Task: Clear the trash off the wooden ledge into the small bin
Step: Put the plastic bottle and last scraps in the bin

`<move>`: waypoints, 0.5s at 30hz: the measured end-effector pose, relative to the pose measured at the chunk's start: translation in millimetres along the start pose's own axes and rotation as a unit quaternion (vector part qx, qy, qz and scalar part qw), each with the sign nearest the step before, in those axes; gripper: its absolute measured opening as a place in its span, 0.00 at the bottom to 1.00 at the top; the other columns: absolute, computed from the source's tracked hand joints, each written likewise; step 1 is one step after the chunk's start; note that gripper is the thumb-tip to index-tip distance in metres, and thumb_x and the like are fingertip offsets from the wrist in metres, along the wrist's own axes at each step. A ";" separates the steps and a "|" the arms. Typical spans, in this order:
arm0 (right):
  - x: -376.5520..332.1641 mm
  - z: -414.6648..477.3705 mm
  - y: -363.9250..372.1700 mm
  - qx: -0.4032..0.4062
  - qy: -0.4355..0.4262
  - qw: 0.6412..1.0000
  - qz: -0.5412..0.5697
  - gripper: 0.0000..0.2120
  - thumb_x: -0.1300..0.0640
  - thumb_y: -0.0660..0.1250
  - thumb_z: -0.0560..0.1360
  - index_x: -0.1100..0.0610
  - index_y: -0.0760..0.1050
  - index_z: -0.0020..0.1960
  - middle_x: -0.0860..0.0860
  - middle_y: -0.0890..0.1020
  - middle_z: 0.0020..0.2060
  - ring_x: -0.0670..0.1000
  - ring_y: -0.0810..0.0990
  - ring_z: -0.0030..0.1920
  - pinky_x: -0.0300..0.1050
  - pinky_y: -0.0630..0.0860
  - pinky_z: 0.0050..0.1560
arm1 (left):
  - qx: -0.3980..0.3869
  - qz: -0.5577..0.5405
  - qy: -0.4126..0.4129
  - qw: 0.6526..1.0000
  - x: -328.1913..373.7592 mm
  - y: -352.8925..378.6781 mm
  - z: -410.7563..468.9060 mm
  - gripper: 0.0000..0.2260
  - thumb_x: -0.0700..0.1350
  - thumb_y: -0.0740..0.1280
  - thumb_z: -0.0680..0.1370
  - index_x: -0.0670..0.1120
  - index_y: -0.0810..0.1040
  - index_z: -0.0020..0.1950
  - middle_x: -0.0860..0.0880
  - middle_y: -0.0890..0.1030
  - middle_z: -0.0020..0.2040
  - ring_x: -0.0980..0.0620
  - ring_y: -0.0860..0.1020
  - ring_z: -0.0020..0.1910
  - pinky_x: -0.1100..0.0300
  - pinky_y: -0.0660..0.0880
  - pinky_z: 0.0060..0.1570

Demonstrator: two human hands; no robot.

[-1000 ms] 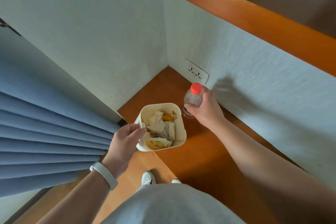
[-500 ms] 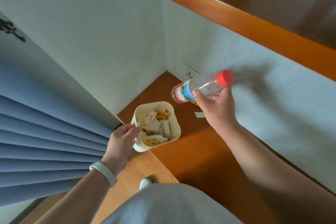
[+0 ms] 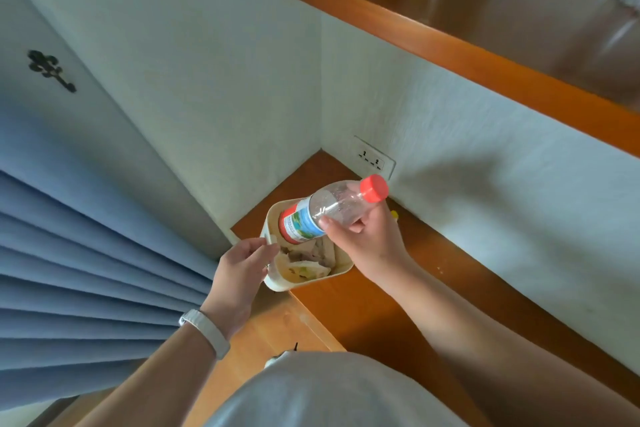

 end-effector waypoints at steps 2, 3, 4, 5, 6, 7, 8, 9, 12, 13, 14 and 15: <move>7.8 0.2 10.9 -0.006 0.018 1.000 -0.016 0.25 0.48 0.75 0.68 0.54 0.72 0.61 0.52 0.83 0.52 0.51 0.84 0.53 0.56 0.82 0.52 | -0.015 -0.002 0.018 1.000 5.3 1.8 -4.0 0.14 0.52 0.73 0.73 0.44 0.85 0.53 0.46 0.90 0.46 0.50 0.88 0.46 0.67 0.81 0.38; 10.2 0.6 15.7 -0.009 0.020 0.999 -0.031 0.26 0.47 0.75 0.68 0.53 0.71 0.61 0.52 0.82 0.53 0.50 0.83 0.53 0.54 0.82 0.51 | -0.019 0.004 0.029 0.999 8.1 2.2 -5.2 0.17 0.54 0.74 0.70 0.44 0.86 0.52 0.45 0.90 0.47 0.50 0.88 0.46 0.66 0.82 0.39; 11.8 1.3 20.2 -0.014 0.019 0.999 -0.046 0.27 0.45 0.75 0.67 0.52 0.70 0.62 0.52 0.81 0.53 0.50 0.83 0.53 0.52 0.83 0.51 | -0.022 0.015 0.039 0.999 10.3 2.8 -6.1 0.19 0.56 0.74 0.67 0.45 0.86 0.52 0.44 0.90 0.46 0.48 0.88 0.46 0.64 0.83 0.41; 12.9 2.0 24.6 -0.019 0.016 0.998 -0.060 0.28 0.44 0.74 0.67 0.51 0.69 0.62 0.52 0.81 0.54 0.50 0.83 0.53 0.51 0.83 0.51 | -0.023 0.026 0.049 0.998 12.0 3.5 -6.7 0.21 0.57 0.74 0.66 0.45 0.86 0.51 0.44 0.90 0.46 0.46 0.89 0.46 0.59 0.83 0.44; 13.3 3.1 28.8 -0.026 0.011 0.997 -0.071 0.28 0.44 0.74 0.67 0.50 0.68 0.63 0.51 0.80 0.54 0.50 0.82 0.53 0.51 0.82 0.51 | -0.022 0.033 0.055 0.998 12.9 3.7 -7.0 0.21 0.58 0.74 0.66 0.44 0.86 0.51 0.43 0.90 0.46 0.44 0.89 0.46 0.55 0.84 0.48; 13.7 4.6 32.7 -0.033 0.006 0.996 -0.079 0.28 0.44 0.75 0.67 0.49 0.68 0.63 0.51 0.80 0.54 0.50 0.82 0.53 0.51 0.82 0.51 | -0.017 0.036 0.055 0.998 12.7 3.3 -7.1 0.21 0.57 0.74 0.66 0.44 0.85 0.51 0.43 0.89 0.46 0.43 0.89 0.46 0.52 0.84 0.50; 14.2 6.1 36.1 -0.037 0.003 0.996 -0.085 0.28 0.44 0.75 0.68 0.48 0.68 0.62 0.50 0.80 0.54 0.50 0.82 0.53 0.50 0.82 0.51 | -0.010 0.035 0.051 0.998 11.9 2.4 -7.0 0.20 0.56 0.75 0.67 0.44 0.85 0.51 0.43 0.89 0.46 0.42 0.89 0.46 0.50 0.84 0.52; 15.0 7.9 38.5 -0.040 0.002 0.995 -0.090 0.27 0.44 0.75 0.68 0.46 0.68 0.62 0.49 0.80 0.54 0.49 0.82 0.53 0.50 0.82 0.51 | -0.002 0.032 0.046 0.998 10.7 1.5 -6.8 0.19 0.55 0.75 0.68 0.44 0.85 0.51 0.43 0.89 0.45 0.42 0.88 0.46 0.48 0.84 0.54; 20.4 12.6 41.7 -0.053 0.012 0.993 -0.103 0.27 0.45 0.76 0.68 0.44 0.67 0.62 0.47 0.79 0.53 0.47 0.81 0.52 0.48 0.82 0.51 | 0.012 0.019 0.021 1.000 4.7 -0.2 -5.4 0.16 0.54 0.74 0.71 0.43 0.85 0.51 0.43 0.89 0.45 0.42 0.88 0.48 0.46 0.83 0.55; 22.4 13.8 41.7 -0.062 0.015 0.992 -0.106 0.27 0.45 0.76 0.68 0.44 0.67 0.62 0.47 0.79 0.53 0.47 0.81 0.53 0.48 0.82 0.51 | 0.016 0.009 0.008 1.000 1.2 -1.1 -4.1 0.15 0.52 0.74 0.73 0.43 0.84 0.51 0.44 0.90 0.45 0.44 0.88 0.47 0.47 0.82 0.55; 23.6 14.7 41.0 -0.072 0.015 0.991 -0.110 0.27 0.46 0.76 0.68 0.43 0.67 0.61 0.47 0.79 0.54 0.46 0.81 0.53 0.48 0.81 0.52 | 0.022 -0.007 -0.006 1.000 -2.6 -2.6 -2.5 0.12 0.50 0.74 0.75 0.43 0.84 0.51 0.45 0.90 0.44 0.48 0.87 0.46 0.48 0.82 0.54; 23.7 15.3 39.3 -0.079 0.012 0.990 -0.116 0.27 0.47 0.77 0.68 0.40 0.66 0.60 0.45 0.78 0.54 0.45 0.79 0.55 0.47 0.80 0.54 | 0.026 -0.024 -0.017 0.999 -5.3 -3.8 -0.7 0.09 0.48 0.73 0.78 0.42 0.84 0.51 0.46 0.89 0.43 0.51 0.87 0.43 0.50 0.81 0.52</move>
Point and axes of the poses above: each hand's wrist, its own z-axis towards the middle knuckle, its own y-axis out of the palm, x = y × z, the point moved 10 cm from there along z, towards the middle knuckle
